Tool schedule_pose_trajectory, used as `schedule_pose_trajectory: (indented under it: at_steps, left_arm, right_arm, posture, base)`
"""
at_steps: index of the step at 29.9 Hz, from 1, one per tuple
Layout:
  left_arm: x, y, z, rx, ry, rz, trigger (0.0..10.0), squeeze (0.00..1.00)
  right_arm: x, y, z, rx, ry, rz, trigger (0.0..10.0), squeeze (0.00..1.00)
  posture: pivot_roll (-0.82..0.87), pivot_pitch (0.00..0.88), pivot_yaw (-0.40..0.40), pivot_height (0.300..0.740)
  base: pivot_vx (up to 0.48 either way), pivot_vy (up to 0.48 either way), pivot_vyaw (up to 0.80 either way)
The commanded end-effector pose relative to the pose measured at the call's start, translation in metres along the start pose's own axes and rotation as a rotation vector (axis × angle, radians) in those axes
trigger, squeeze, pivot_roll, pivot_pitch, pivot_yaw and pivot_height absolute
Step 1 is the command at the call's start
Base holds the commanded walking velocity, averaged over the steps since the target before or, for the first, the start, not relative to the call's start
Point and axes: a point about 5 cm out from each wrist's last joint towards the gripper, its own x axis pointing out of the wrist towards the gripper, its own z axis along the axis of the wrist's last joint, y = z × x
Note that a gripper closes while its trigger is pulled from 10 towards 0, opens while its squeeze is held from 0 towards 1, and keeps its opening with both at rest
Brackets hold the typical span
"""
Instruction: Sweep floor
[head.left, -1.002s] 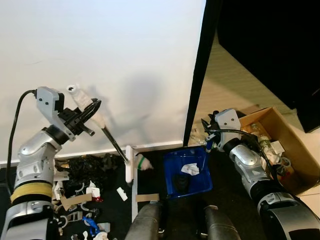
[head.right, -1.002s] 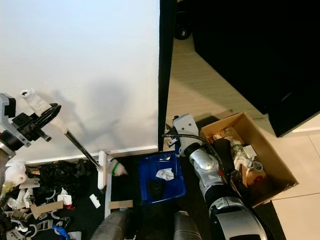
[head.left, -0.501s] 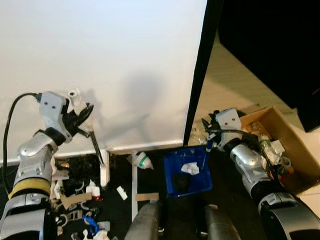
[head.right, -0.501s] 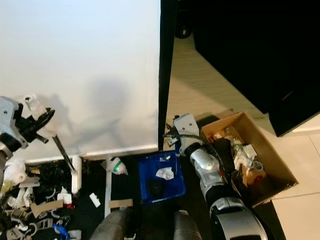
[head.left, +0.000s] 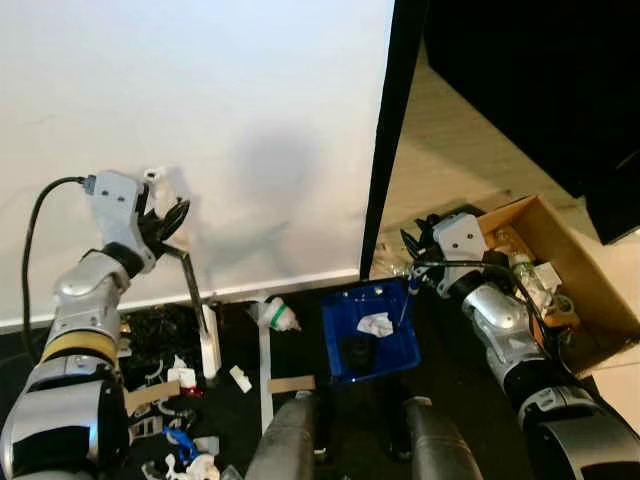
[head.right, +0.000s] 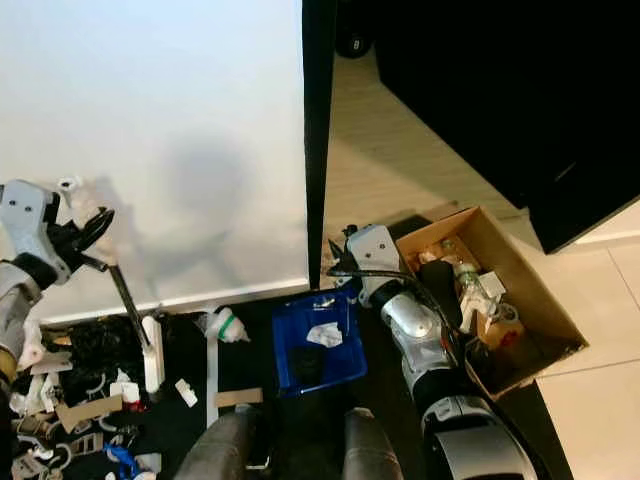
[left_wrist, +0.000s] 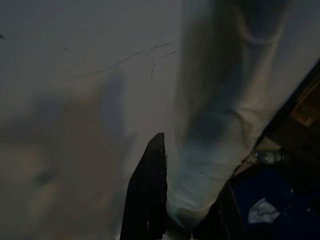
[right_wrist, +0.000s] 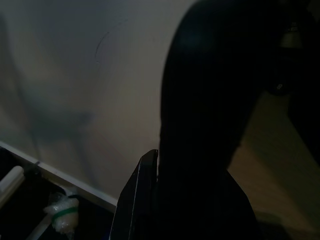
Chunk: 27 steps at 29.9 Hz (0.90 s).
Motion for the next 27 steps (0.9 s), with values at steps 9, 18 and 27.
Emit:
schedule_pose_trajectory:
  at_steps: [9,18,27]
  left_arm:
    - [0.022,-0.037,-0.011,-0.284,-0.069,-0.116,10.0,0.0]
    - [0.021,-0.043,-0.014,-0.348,-0.091,-0.183,10.0,0.0]
    - [0.026,-0.067,-0.004,-0.399,-0.182,-0.364,10.0,0.0]
  right_arm:
    - [-0.012,0.007,-0.021,0.0,0.116,0.038,10.0,0.0]
    - [-0.009,0.006,-0.019,0.002,0.114,0.033,10.0,0.0]
    - [-0.005,0.008,-0.017,0.006,0.113,0.036,10.0,0.0]
  posture:
    - [0.08,0.365,0.057,0.74]
    - [0.09,0.345,0.057,0.74]
    - [0.12,0.319,0.052,0.74]
  base:
    - [0.0,0.0,0.0]
    - [0.0,0.0,0.0]
    - [0.0,0.0,0.0]
